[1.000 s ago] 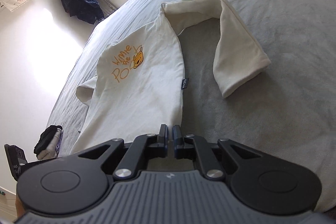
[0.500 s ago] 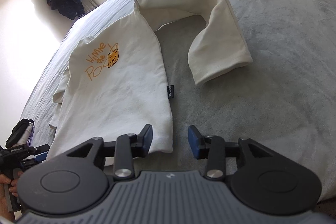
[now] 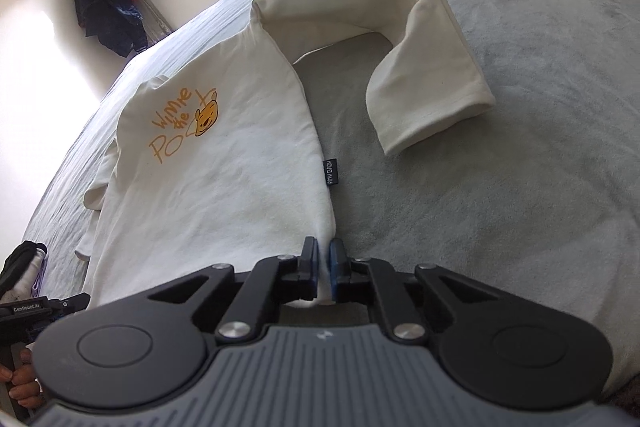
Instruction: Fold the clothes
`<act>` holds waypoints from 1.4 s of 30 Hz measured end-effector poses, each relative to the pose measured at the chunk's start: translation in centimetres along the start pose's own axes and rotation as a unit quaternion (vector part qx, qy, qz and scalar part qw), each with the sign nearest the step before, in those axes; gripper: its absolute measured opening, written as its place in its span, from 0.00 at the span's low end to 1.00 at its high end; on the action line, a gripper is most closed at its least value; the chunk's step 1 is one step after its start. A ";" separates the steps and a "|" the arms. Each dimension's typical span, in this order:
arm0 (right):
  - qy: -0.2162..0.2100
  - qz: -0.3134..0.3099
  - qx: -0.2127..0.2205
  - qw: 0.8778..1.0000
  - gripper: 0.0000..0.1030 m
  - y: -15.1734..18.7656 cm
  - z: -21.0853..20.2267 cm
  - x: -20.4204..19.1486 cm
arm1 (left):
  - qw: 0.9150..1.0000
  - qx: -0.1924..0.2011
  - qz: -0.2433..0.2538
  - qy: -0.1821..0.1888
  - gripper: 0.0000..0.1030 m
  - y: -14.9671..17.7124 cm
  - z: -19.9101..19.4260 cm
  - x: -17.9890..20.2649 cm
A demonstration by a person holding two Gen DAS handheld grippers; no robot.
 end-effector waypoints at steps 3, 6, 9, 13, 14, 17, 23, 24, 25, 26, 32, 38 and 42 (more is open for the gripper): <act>-0.003 -0.012 0.009 1.000 0.06 -0.4 -1.1 -0.2 | 0.999 0.008 0.044 -0.018 0.04 0.0 -0.9 1.0; 0.002 -0.032 0.009 0.999 0.06 -0.5 -2.1 -0.4 | 0.995 0.014 0.092 -0.032 0.03 0.0 -2.2 2.0; 0.000 -0.038 -0.001 0.999 0.06 -0.4 -2.5 -0.5 | 0.991 0.008 0.125 -0.045 0.04 0.5 -2.5 2.2; 0.003 -0.033 -0.030 0.999 0.08 0.3 -1.1 0.2 | 0.987 -0.036 0.133 -0.076 0.07 2.0 -0.8 1.0; 0.009 -0.030 -0.037 0.999 0.10 0.4 -0.7 0.5 | 0.987 -0.042 0.131 -0.081 0.09 2.2 -0.5 0.6; 0.012 -0.025 -0.045 0.999 0.14 0.2 -0.2 0.9 | 0.990 -0.039 0.115 -0.076 0.14 1.7 -0.9 0.3; 0.036 -0.026 -0.010 0.999 0.38 -3.0 -0.9 1.6 | 0.990 -0.011 0.104 -0.089 0.35 -1.3 -1.5 0.8; 0.039 -0.025 -0.003 0.999 0.38 -3.7 -1.0 1.9 | 0.991 -0.009 0.106 -0.087 0.36 -1.8 -1.3 1.2; 0.040 -0.021 0.001 0.999 0.38 -4.2 -0.9 2.2 | 0.991 -0.008 0.107 -0.085 0.37 -2.3 -1.1 1.7; 0.041 -0.017 0.005 0.999 0.38 -4.8 -0.9 2.4 | 0.990 -0.007 0.110 -0.083 0.37 -2.7 -0.8 2.2; 0.045 -0.003 0.025 0.999 0.38 -8.4 -0.1 3.4 | 0.987 -0.013 0.142 -0.073 0.41 -4.6 1.7 6.5; 0.033 -0.010 0.046 0.998 0.43 -12.0 1.4 2.9 | 0.980 0.000 0.189 -0.060 0.45 -7.1 4.5 11.6; 0.024 -0.031 0.051 0.998 0.45 -13.5 2.8 2.2 | 0.972 0.021 0.229 -0.050 0.47 -9.3 6.5 15.2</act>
Point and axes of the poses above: each gripper's, at about its wrist camera, not at the fingertips, and z roughly the way its jaws point, x to its right, y to its underside, the point moved 9 cm from there along z, roughly the way its jaws point, and after that the axes turned 4 degrees about y, right-handed, at the moved point
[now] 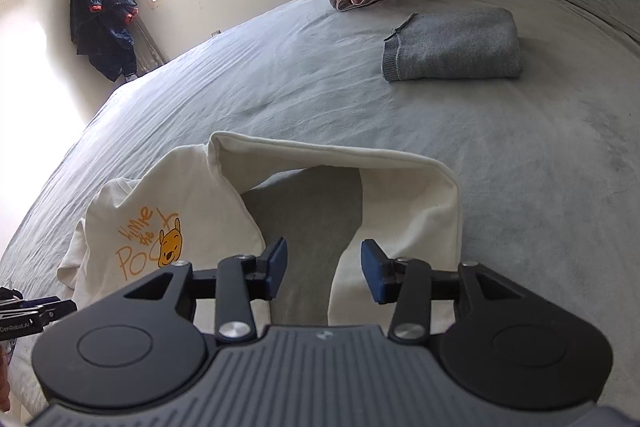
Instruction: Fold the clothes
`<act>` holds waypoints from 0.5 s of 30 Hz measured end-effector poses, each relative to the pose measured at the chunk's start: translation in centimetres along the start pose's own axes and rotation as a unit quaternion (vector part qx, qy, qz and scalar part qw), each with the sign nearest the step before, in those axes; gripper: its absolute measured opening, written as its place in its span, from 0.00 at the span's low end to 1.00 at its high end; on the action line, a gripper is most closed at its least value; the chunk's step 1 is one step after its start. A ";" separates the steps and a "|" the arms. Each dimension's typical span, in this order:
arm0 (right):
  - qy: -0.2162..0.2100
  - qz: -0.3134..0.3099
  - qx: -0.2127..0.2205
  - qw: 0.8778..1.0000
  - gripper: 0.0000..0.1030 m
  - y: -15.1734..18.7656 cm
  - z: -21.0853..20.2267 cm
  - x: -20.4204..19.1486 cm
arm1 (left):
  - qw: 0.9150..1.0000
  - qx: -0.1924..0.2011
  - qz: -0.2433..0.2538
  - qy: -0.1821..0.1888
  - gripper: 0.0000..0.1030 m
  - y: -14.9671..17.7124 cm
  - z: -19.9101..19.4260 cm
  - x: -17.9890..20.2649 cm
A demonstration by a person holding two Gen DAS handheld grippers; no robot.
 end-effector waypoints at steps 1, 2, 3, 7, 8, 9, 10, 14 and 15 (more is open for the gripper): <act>-0.006 -0.002 0.002 1.000 0.45 -0.2 0.3 -0.1 | 1.000 0.006 0.010 0.001 0.51 -0.9 0.5 0.6; -0.012 -0.003 0.004 1.000 0.46 -0.3 0.6 -0.2 | 1.000 0.012 0.020 0.003 0.53 -1.8 0.9 1.2; -0.018 -0.004 0.006 1.000 0.48 -0.5 1.0 -0.3 | 0.999 0.019 0.029 0.004 0.58 -2.6 1.4 1.8; -0.040 -0.001 0.012 0.999 0.50 -0.4 2.0 -0.7 | 0.996 0.046 0.071 0.004 0.68 -5.7 3.8 3.3; -0.047 -0.004 0.010 0.999 0.50 -0.3 2.3 -1.0 | 0.996 0.051 0.079 0.003 0.69 -6.3 4.6 3.4; -0.056 -0.007 0.010 0.998 0.50 -0.1 2.4 -1.3 | 0.995 0.056 0.085 0.003 0.70 -6.9 5.4 3.6; -0.064 -0.010 0.010 0.998 0.50 0.1 2.6 -1.7 | 0.995 0.058 0.087 0.005 0.70 -7.4 6.2 3.7; -0.072 -0.008 0.002 0.997 0.51 0.4 3.1 -2.1 | 0.994 0.059 0.089 0.020 0.70 -8.9 9.1 4.8; -0.070 -0.004 0.000 0.998 0.51 0.4 3.4 -2.0 | 0.994 0.059 0.090 0.025 0.69 -9.2 9.7 5.2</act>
Point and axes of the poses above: each gripper's, at about its wrist camera, not at the fingertips, and z roughly the way its jaws point, x to its right, y to its underside, the point moved 9 cm from there along z, roughly the way its jaws point, and after that the axes turned 4 degrees about y, right-handed, at the moved point
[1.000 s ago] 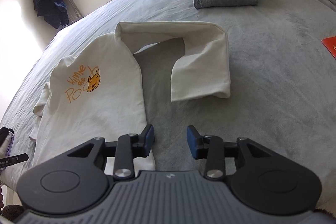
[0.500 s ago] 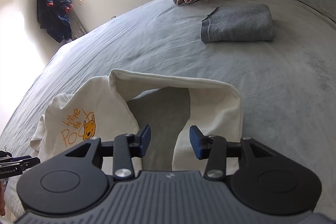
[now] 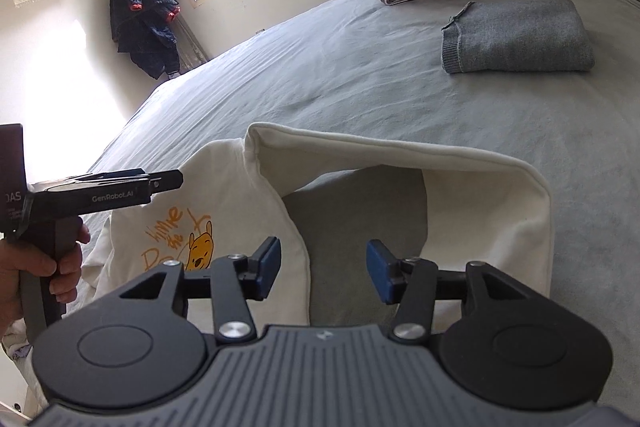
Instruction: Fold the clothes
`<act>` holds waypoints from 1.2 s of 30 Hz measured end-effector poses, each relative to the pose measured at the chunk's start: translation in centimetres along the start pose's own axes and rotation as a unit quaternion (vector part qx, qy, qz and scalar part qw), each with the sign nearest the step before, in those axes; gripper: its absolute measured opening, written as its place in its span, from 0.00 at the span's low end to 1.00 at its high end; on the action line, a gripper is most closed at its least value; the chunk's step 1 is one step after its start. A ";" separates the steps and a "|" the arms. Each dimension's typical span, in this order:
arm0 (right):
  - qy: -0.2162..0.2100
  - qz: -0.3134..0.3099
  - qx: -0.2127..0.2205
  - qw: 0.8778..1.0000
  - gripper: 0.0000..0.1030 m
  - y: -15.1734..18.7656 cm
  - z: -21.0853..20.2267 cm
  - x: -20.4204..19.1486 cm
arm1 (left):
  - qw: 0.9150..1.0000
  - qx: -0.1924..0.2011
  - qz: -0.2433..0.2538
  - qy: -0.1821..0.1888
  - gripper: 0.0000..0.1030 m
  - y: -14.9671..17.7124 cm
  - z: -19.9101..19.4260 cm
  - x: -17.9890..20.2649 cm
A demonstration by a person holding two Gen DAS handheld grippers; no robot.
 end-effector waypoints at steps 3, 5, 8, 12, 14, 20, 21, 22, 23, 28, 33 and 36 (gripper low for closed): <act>0.010 0.013 -0.004 1.000 0.51 0.2 0.3 0.8 | 1.000 0.006 0.009 0.012 0.68 -0.4 1.4 0.7; 0.014 0.021 -0.005 1.000 0.51 0.2 0.2 1.4 | 1.000 0.004 0.007 0.023 0.64 -0.4 2.1 0.9; 0.017 0.030 -0.005 0.999 0.51 0.1 0.0 2.2 | 0.999 -0.012 -0.016 0.041 0.35 0.0 3.0 0.7; 0.024 0.036 -0.002 0.999 0.51 -0.1 -0.2 2.8 | 0.998 -0.014 -0.042 0.053 0.05 1.0 2.5 0.5; 0.025 0.041 -0.002 0.999 0.51 -0.1 -0.2 3.0 | 0.998 -0.002 -0.036 0.056 0.04 1.3 1.4 0.8; 0.015 0.045 0.021 0.999 0.51 -0.7 -1.4 2.9 | 0.997 0.026 -0.013 0.073 0.04 3.2 -2.8 2.4; 0.012 0.046 0.028 0.998 0.51 -0.9 -1.8 2.8 | 0.997 0.028 -0.008 0.076 0.04 3.8 -3.4 2.7; 0.009 0.047 0.037 0.998 0.51 -1.1 -2.1 2.7 | 0.996 0.029 -0.003 0.079 0.04 4.5 -4.1 3.0; 0.005 0.049 0.045 0.998 0.51 -1.3 -2.5 2.7 | 0.996 0.028 0.000 0.081 0.04 5.1 -4.5 3.3; -0.012 0.050 0.085 0.995 0.51 -2.4 -3.9 2.2 | 0.996 0.013 0.004 0.087 0.04 8.4 -5.6 4.2; -0.013 0.044 0.087 0.995 0.51 -2.7 -3.2 1.8 | 0.996 -0.012 -0.003 0.084 0.04 10.5 -5.4 4.2; 0.007 0.029 0.080 0.996 0.51 -2.7 -2.4 1.8 | 0.996 -0.026 -0.006 0.083 0.05 11.1 -5.4 4.1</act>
Point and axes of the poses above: each gripper's, at about its wrist camera, not at the fingertips, and z roughly the way its jaws point, x to its right, y to its underside, the point moved 9 cm from there along z, roughly the way its jaws point, and after that the axes turned 4 degrees about y, right-handed, at the moved point
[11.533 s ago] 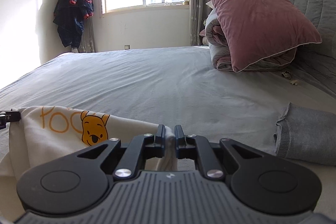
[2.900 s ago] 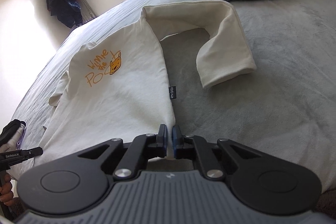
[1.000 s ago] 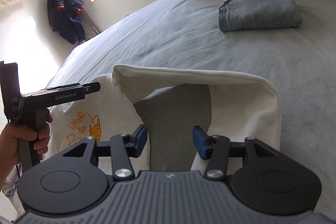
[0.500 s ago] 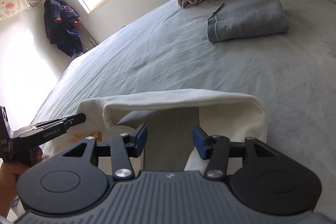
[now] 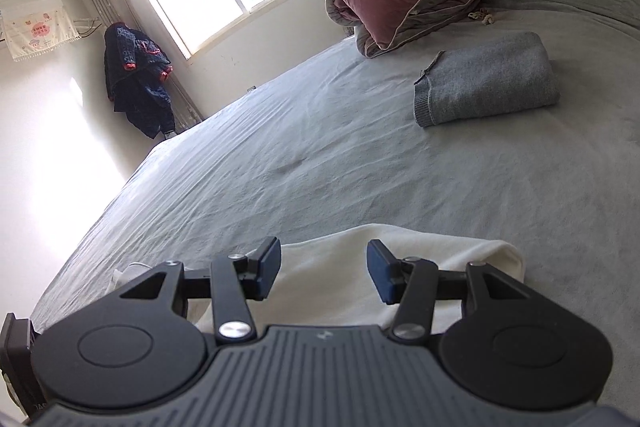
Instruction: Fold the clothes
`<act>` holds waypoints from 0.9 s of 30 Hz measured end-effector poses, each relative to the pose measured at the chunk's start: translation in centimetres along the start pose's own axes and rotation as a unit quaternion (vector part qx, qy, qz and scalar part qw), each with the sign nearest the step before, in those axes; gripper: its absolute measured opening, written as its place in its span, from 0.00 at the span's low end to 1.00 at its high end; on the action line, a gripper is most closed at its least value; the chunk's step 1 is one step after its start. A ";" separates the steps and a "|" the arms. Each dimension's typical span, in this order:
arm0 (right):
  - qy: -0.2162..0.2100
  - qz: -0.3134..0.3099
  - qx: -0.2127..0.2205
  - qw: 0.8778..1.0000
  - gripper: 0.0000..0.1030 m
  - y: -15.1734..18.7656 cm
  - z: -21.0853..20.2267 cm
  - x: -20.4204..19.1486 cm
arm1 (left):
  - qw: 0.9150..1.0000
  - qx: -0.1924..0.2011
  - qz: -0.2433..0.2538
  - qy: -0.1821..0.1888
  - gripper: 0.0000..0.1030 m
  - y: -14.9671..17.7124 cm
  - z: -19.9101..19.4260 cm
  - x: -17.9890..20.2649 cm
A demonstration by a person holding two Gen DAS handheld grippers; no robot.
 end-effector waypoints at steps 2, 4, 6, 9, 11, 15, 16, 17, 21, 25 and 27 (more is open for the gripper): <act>0.030 -0.011 -0.004 0.999 0.51 0.0 0.4 0.8 | 1.000 -0.006 -0.003 0.004 0.06 0.1 -0.2 -0.1; 0.066 -0.019 -0.010 0.998 0.51 0.2 0.9 2.0 | 1.000 0.000 -0.008 0.019 0.14 -0.6 -1.2 -0.2; 0.090 -0.016 -0.019 0.996 0.51 0.5 1.3 3.2 | 0.999 0.010 -0.018 0.036 0.27 -1.3 -2.3 -0.6; 0.098 -0.001 -0.034 0.995 0.51 1.0 1.7 4.5 | 0.998 0.028 -0.043 0.041 0.37 -3.0 -3.2 -1.6; 0.101 0.003 -0.042 0.994 0.51 1.2 2.0 4.9 | 0.997 0.032 -0.062 0.040 0.39 -4.2 -3.1 -2.4; 0.110 0.003 -0.047 0.993 0.51 1.2 2.1 5.5 | 0.995 0.029 -0.084 0.045 0.43 -6.2 -0.9 -3.2; 0.112 0.002 -0.047 0.993 0.51 1.2 2.0 5.7 | 0.994 0.027 -0.092 0.046 0.43 -6.5 -0.2 -3.3; 0.115 0.002 -0.047 0.992 0.51 1.1 2.0 5.9 | 0.993 0.025 -0.106 0.048 0.43 -6.8 0.6 -3.5; 0.118 0.009 -0.054 0.992 0.51 1.2 1.9 6.8 | 0.984 0.022 -0.165 0.063 0.41 -7.2 3.4 -4.6; 0.103 0.008 -0.079 0.992 0.47 1.8 2.7 7.2 | 0.976 0.017 -0.201 0.088 0.15 -6.9 4.7 -4.6; 0.095 0.003 -0.092 0.991 0.14 2.2 3.3 7.1 | 0.976 0.017 -0.202 0.082 0.10 -6.9 5.0 -4.5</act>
Point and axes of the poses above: each gripper's, at about its wrist camera, not at the fingertips, and z roughly the way its jaws point, x to its right, y to its underside, the point moved 9 cm from there along z, roughly the way its jaws point, and after that the axes turned 4 degrees about y, right-handed, at the moved point
